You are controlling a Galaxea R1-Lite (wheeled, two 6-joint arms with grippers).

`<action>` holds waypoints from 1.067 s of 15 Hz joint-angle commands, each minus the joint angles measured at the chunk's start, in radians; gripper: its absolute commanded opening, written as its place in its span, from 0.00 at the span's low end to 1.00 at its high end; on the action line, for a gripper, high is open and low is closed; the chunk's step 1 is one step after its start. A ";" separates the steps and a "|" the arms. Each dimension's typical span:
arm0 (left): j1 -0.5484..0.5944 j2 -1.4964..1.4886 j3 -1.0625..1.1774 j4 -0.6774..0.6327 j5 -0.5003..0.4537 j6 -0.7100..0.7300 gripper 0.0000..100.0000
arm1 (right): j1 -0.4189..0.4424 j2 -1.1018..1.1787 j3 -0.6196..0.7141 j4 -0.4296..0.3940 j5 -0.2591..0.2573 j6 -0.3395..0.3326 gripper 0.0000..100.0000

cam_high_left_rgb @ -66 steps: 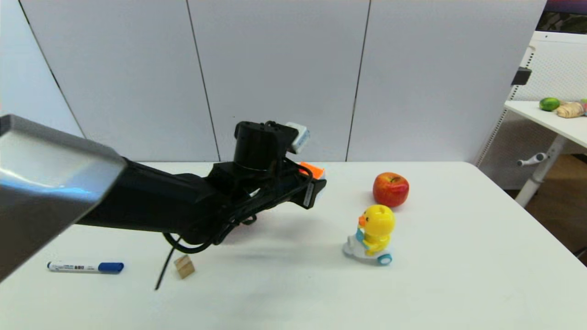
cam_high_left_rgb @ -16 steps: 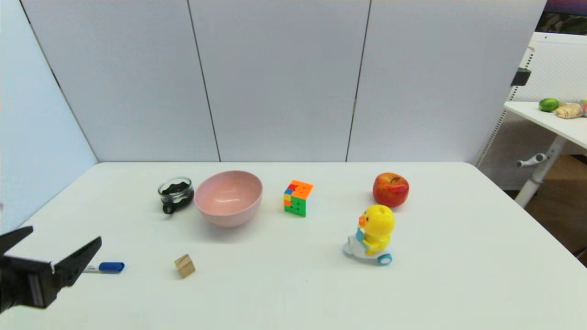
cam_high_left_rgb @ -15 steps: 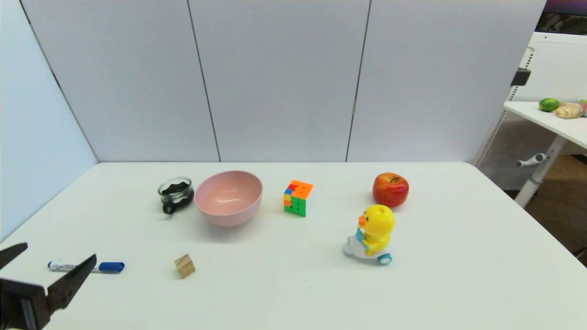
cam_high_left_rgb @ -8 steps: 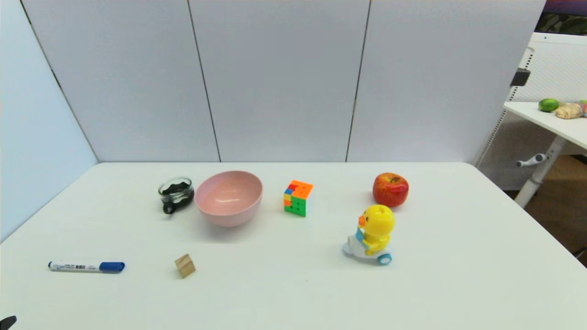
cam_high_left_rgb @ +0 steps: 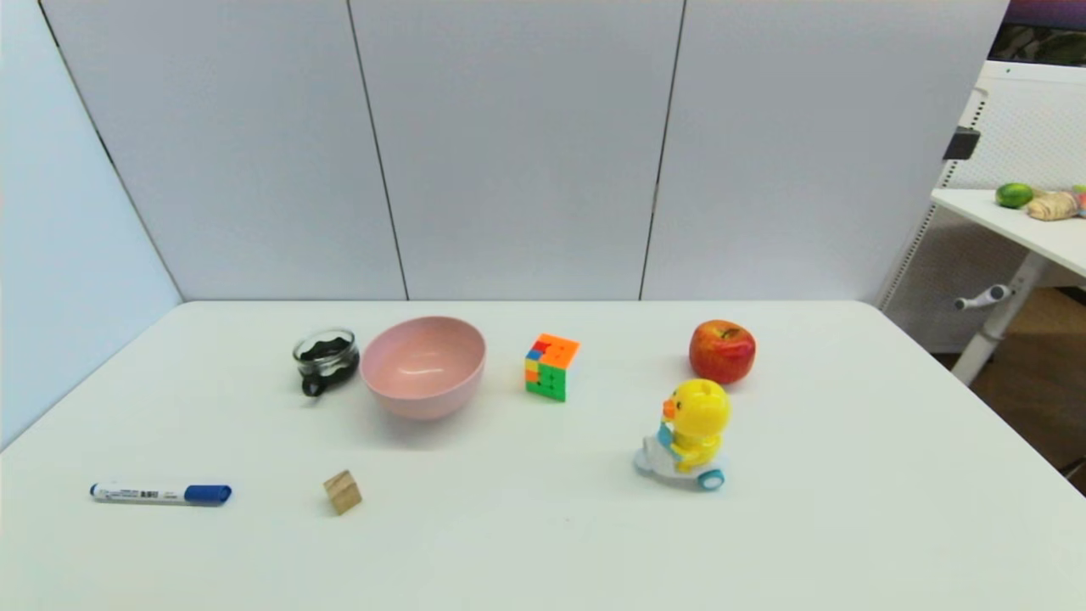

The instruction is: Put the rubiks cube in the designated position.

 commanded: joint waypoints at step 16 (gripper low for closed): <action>0.007 -0.062 0.001 0.003 0.013 -0.048 1.00 | 0.000 0.002 0.000 0.000 0.000 -0.001 1.00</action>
